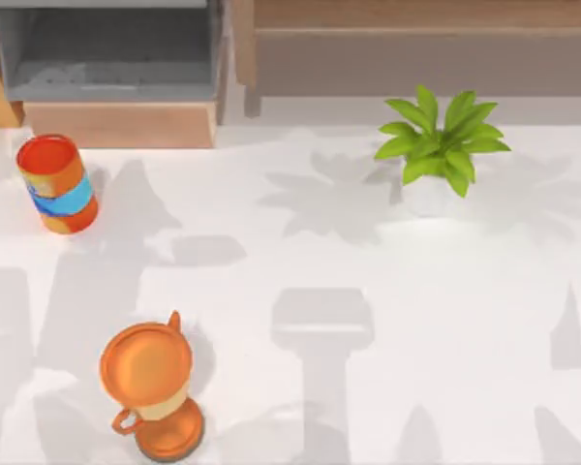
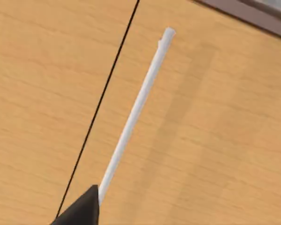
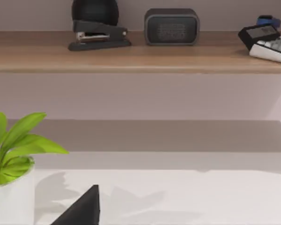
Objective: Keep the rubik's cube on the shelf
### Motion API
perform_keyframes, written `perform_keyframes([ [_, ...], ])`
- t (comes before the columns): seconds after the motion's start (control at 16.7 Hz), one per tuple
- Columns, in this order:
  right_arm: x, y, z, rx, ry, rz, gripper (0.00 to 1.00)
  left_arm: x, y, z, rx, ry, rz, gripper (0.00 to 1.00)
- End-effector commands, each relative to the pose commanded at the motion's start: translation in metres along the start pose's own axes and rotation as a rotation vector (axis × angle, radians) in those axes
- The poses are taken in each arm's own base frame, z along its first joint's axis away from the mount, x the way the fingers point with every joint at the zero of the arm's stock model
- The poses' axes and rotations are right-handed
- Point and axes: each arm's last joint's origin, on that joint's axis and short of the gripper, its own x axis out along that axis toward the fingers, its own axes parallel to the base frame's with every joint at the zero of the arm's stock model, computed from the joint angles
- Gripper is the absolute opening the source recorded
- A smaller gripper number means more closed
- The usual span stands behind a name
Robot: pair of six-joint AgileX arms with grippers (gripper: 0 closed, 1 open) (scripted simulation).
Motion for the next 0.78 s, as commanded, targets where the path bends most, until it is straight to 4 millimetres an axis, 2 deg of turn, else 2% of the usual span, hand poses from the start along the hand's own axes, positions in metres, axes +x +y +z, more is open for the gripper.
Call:
perform_keyframes([
  [0.18,0.0,0.0,0.0,0.0,0.0,0.0,1.0,0.032,-0.028,-0.042,0.167,-0.001,0.0,1.0],
  [0.42,0.0,0.0,0.0,0.0,0.0,0.0,1.0,0.052,-0.062,-0.085,0.326,-0.003,0.004,1.0],
  [0.54,0.0,0.0,0.0,0.0,0.0,0.0,1.0,0.056,-0.072,-0.096,0.368,-0.003,0.006,1.0],
  [0.78,0.0,0.0,0.0,0.0,0.0,0.0,1.0,0.057,-0.075,-0.099,0.379,-0.003,0.006,1.0],
])
